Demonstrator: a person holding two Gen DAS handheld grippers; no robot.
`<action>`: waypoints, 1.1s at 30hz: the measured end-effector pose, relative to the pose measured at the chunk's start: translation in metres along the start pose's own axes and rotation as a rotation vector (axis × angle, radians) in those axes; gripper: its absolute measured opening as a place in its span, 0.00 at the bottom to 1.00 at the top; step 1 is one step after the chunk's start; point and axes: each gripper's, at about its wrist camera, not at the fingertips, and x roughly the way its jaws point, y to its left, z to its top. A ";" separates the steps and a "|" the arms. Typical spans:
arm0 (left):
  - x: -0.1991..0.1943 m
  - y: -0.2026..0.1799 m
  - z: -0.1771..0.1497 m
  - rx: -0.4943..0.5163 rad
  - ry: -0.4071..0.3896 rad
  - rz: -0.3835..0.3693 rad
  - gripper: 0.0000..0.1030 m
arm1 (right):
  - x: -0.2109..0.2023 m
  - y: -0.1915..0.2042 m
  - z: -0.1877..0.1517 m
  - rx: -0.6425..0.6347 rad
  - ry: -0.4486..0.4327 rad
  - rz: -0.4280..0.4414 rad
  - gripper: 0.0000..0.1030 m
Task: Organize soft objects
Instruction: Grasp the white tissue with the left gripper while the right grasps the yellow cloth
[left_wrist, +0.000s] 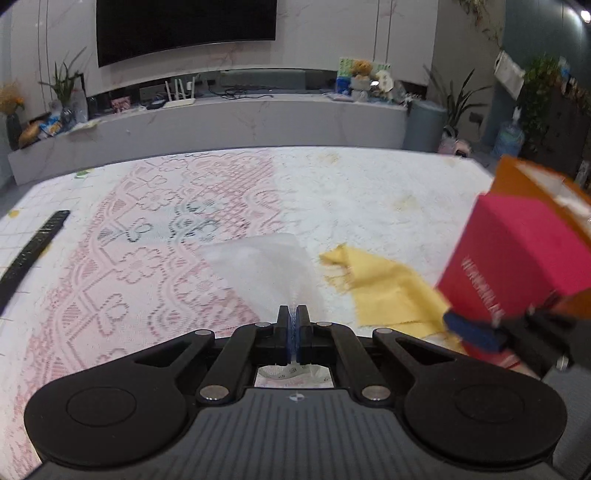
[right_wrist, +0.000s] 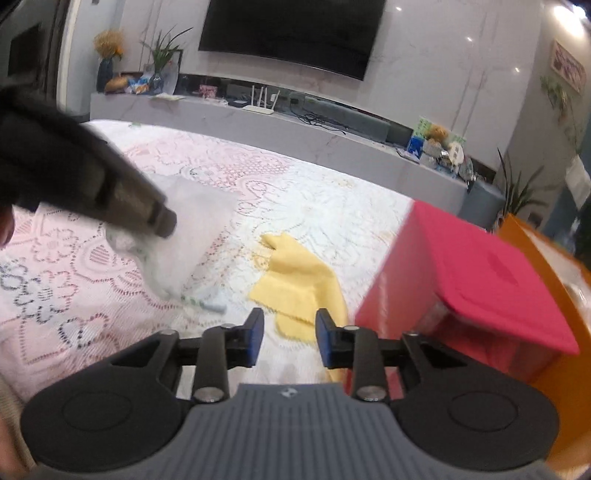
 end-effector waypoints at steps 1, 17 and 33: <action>0.003 0.002 -0.001 0.005 0.004 0.012 0.01 | 0.006 0.003 0.002 -0.015 0.005 -0.015 0.30; 0.019 0.052 0.000 -0.232 0.066 0.052 0.01 | 0.071 0.027 0.020 -0.140 0.064 -0.289 0.46; 0.023 0.049 -0.002 -0.243 0.078 0.007 0.01 | 0.081 -0.001 0.020 0.319 0.120 -0.211 0.16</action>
